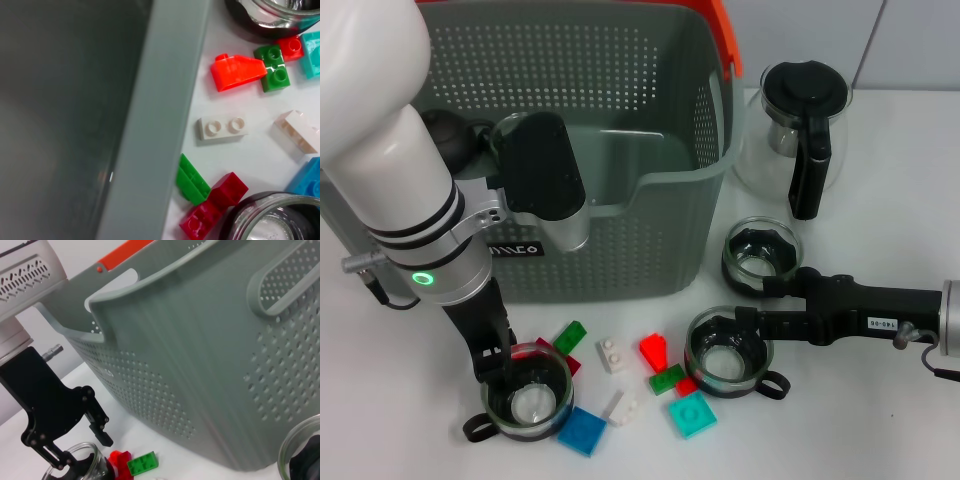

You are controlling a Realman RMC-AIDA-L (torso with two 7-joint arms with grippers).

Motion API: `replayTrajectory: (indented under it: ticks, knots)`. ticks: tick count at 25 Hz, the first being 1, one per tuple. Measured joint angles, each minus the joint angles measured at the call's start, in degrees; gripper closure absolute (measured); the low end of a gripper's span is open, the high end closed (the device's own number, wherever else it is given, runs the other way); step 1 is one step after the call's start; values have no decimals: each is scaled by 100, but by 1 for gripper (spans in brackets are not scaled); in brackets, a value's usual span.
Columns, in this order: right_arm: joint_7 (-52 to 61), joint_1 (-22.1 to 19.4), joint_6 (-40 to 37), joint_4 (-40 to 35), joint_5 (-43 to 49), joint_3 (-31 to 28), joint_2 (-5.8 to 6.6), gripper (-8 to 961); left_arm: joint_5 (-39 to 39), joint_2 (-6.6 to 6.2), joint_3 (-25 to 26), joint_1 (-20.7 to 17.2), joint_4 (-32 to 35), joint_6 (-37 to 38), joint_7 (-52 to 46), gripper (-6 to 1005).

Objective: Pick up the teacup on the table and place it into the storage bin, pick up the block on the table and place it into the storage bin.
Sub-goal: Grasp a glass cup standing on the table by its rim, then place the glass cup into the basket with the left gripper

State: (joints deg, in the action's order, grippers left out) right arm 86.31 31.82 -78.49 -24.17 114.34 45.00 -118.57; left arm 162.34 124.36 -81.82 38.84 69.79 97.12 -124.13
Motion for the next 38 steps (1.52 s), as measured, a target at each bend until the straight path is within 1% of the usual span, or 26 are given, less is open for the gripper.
replayTrajectory:
  ticks: [11, 17, 25, 38]
  knots:
    - [-1, 0, 0, 0, 0, 0, 0, 41, 65, 0, -24, 2, 0, 11, -22, 557]
    - [0, 0, 0, 4, 0, 0, 1, 42, 70, 0, -140, -5, 0, 0, -44, 781]
    - [-1, 0, 0, 46, 0, 0, 17, 43, 71, 0, -153, 6, 15, -4, -56, 921]
    - [-1, 8, 7, 53, 0, 0, 27, 42, 70, -4, -211, -40, 178, 59, -20, 948]
